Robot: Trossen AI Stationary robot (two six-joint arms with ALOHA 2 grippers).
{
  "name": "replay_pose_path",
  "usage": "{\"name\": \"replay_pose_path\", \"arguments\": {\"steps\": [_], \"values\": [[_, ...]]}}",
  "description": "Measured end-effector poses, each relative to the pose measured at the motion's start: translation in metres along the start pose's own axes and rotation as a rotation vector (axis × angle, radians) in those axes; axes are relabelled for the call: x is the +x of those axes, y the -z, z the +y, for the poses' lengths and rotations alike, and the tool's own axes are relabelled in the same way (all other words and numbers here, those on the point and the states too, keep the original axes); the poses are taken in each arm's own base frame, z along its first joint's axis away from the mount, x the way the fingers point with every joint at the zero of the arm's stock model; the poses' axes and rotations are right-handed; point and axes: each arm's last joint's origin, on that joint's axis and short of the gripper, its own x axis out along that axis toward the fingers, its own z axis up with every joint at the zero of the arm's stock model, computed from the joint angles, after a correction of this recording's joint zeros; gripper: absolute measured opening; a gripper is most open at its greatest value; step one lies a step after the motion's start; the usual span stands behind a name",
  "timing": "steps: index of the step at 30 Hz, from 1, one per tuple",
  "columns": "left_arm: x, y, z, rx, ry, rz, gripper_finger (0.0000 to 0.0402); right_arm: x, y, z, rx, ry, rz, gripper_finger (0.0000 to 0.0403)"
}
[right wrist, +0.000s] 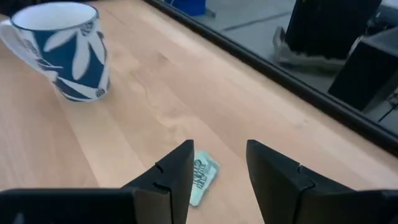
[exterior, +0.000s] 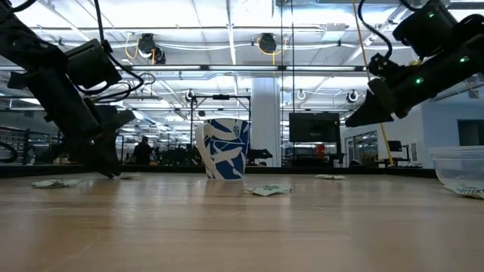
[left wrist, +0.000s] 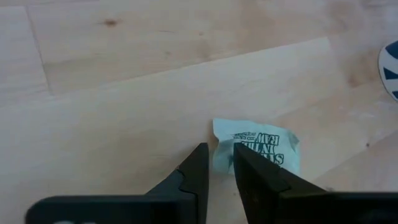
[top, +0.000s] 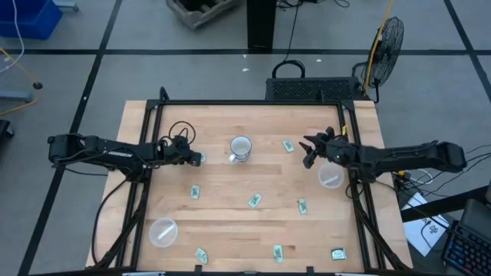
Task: Pick and place Stevia / Truvia into bins
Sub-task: Put the green stevia packet into the left transparent container
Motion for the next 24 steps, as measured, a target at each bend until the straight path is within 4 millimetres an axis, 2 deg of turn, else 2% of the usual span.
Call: {"name": "replay_pose_path", "arguments": {"steps": [4,9,14,19,24], "values": [[0.0,0.0,0.0,0.002,-0.003,0.002,0.0011,0.007,0.0,-0.011,0.035,0.008,0.034,0.0141],[0.0,0.001,-0.001,0.022,0.021,0.025,0.0005,0.009,0.004,-0.015,0.042,-0.039,0.088,0.0141],[-0.007,-0.003,-0.013,0.096,0.152,0.089,0.0003,0.009,0.003,-0.015,0.045,-0.033,0.079,0.0141],[-0.037,-0.016,-0.042,0.201,0.253,0.138,0.0002,0.009,0.002,-0.015,0.049,-0.035,0.066,0.0141],[-0.092,-0.026,-0.072,0.335,0.176,0.21,0.0001,0.009,0.002,-0.015,0.05,-0.036,0.064,0.0141]]}}
